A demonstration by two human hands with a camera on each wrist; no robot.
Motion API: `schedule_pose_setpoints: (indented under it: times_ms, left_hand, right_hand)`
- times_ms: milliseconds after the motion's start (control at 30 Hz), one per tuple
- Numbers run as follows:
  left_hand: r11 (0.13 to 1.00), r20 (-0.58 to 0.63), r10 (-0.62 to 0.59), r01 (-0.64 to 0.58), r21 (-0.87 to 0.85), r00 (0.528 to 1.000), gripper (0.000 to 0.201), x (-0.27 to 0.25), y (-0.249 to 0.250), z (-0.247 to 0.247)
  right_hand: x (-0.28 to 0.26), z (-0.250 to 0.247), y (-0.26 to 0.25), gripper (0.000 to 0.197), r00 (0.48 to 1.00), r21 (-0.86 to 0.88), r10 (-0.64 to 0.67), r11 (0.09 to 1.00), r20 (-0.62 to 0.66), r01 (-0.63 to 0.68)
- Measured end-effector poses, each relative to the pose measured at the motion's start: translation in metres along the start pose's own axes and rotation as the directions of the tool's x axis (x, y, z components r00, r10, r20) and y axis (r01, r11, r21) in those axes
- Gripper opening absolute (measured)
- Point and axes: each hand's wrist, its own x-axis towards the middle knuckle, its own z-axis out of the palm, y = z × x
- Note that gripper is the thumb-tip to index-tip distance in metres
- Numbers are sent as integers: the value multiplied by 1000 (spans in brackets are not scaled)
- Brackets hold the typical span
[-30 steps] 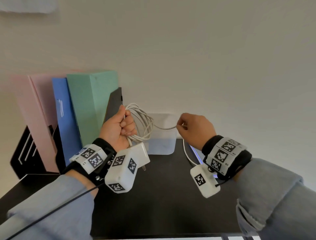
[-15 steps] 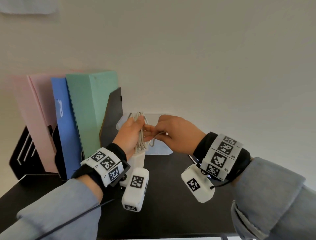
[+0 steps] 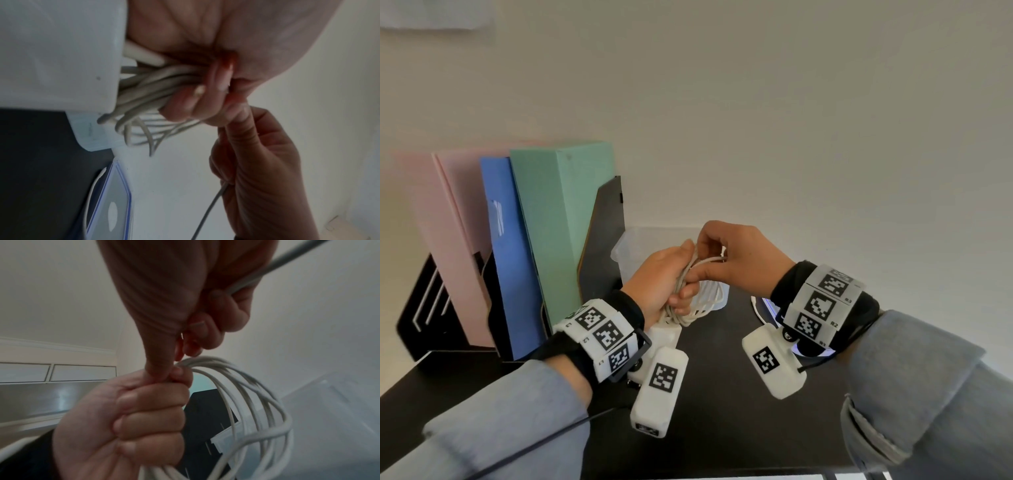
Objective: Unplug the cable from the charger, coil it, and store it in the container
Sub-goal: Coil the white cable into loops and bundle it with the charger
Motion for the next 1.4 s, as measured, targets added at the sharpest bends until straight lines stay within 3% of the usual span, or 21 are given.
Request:
schedule_pose_setpoints:
  times_ms: [333, 700, 967, 1167, 1400]
  left_hand:
    - [996, 98, -84, 80, 48, 992, 44, -3, 1, -4]
    - [938, 154, -58, 107, -330, 986, 39, -5, 1, -16]
    - [887, 241, 21, 93, -452, 970, 43, -4, 4, -28]
    - [827, 196, 103, 26, -561, 975, 41, -2, 7, -34]
    - [745, 48, 171, -97, -660, 984, 38, 5, 2, -44]
  right_hand:
    - [2, -9, 13, 32, 997, 98, 80, 992, 17, -81]
    - [6, -13, 35, 22, 979, 244, 131, 966, -154, -91]
    - [6, -13, 49, 19, 954, 288, 189, 950, -234, -118]
    - [3, -11, 60, 24, 933, 278, 244, 946, -264, -168]
    - [-3, -7, 68, 23, 908, 296, 326, 923, -263, -246]
